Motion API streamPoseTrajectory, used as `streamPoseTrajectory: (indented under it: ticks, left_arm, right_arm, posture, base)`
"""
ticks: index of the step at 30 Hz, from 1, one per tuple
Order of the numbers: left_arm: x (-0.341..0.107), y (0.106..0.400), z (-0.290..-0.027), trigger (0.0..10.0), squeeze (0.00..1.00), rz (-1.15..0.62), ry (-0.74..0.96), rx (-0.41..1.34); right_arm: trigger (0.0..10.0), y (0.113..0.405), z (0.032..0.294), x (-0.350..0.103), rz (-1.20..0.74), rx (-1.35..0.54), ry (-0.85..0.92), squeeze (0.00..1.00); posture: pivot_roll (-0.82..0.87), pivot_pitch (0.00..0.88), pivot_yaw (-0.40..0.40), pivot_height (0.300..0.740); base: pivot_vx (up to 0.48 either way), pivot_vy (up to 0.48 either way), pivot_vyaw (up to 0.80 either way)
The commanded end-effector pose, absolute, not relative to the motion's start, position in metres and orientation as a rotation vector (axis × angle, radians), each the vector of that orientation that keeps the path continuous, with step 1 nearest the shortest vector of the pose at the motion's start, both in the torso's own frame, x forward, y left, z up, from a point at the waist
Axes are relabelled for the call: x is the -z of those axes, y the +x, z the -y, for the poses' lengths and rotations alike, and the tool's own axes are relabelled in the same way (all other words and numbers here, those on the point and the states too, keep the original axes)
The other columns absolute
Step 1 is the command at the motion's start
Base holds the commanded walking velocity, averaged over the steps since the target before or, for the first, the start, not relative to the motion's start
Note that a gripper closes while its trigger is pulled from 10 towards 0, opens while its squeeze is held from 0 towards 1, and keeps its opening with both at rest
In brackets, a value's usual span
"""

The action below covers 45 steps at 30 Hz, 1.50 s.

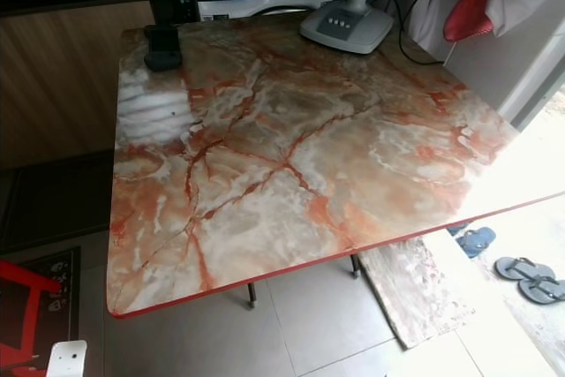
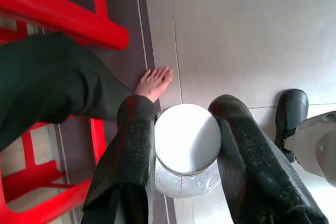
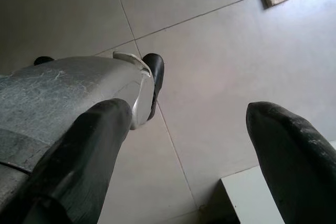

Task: Restocking fridge

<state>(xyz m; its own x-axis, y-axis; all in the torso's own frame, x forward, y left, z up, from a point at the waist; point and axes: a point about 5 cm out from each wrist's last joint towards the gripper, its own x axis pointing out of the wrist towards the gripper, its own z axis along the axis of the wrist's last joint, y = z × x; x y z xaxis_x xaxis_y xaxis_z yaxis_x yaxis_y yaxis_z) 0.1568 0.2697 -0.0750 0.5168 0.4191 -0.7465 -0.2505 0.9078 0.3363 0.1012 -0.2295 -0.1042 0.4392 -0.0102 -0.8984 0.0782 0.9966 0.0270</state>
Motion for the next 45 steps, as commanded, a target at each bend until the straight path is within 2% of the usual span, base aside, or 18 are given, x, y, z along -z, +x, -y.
streamPoseTrajectory:
  ticks: [1,9,19,33,40,45]
  left_arm:
    - [0.0775,0.1478,-0.2740,10.0,0.00,-0.979,0.209,-0.409]
    - [0.0780,0.1450,-0.2753,10.0,0.00,-0.982,0.215,-0.407]
    - [0.0778,0.1454,-0.2755,10.0,0.00,-0.980,0.208,-0.409]
    - [0.0779,0.1472,-0.2738,10.0,0.00,-0.983,0.207,-0.412]
    - [0.0789,0.1451,-0.2726,10.0,0.00,-0.979,0.215,-0.398]
    - [0.0796,0.1382,-0.2769,10.0,0.00,-0.984,0.212,-0.403]
  right_arm:
    - [10.0,0.0972,0.2255,0.1062,-1.130,0.053,0.084,0.00]
    - [10.0,0.0967,0.2247,0.1065,-1.128,0.056,0.086,0.00]
    - [10.0,0.0950,0.2254,0.1068,-1.130,0.065,0.091,0.00]
    - [10.0,0.0955,0.2253,0.1067,-1.130,0.063,0.091,0.00]
    - [10.0,0.0943,0.2268,0.1067,-1.135,0.068,0.084,0.00]
    - [10.0,0.0934,0.2269,0.1070,-1.144,0.061,0.074,0.00]
  posture:
    - [0.11,0.091,-0.022,0.740]
    - [0.11,0.082,-0.018,0.740]
    - [0.11,0.098,-0.018,0.740]
    - [0.11,0.108,-0.021,0.740]
    - [0.11,0.110,-0.020,0.740]
    - [0.10,0.115,-0.022,0.740]
  base:
    - [0.000,0.341,0.00]
    - [0.000,0.342,0.00]
    - [0.000,0.028,0.00]
    - [0.000,0.476,0.00]
    - [0.000,0.000,0.00]
    - [0.000,0.000,-0.71]
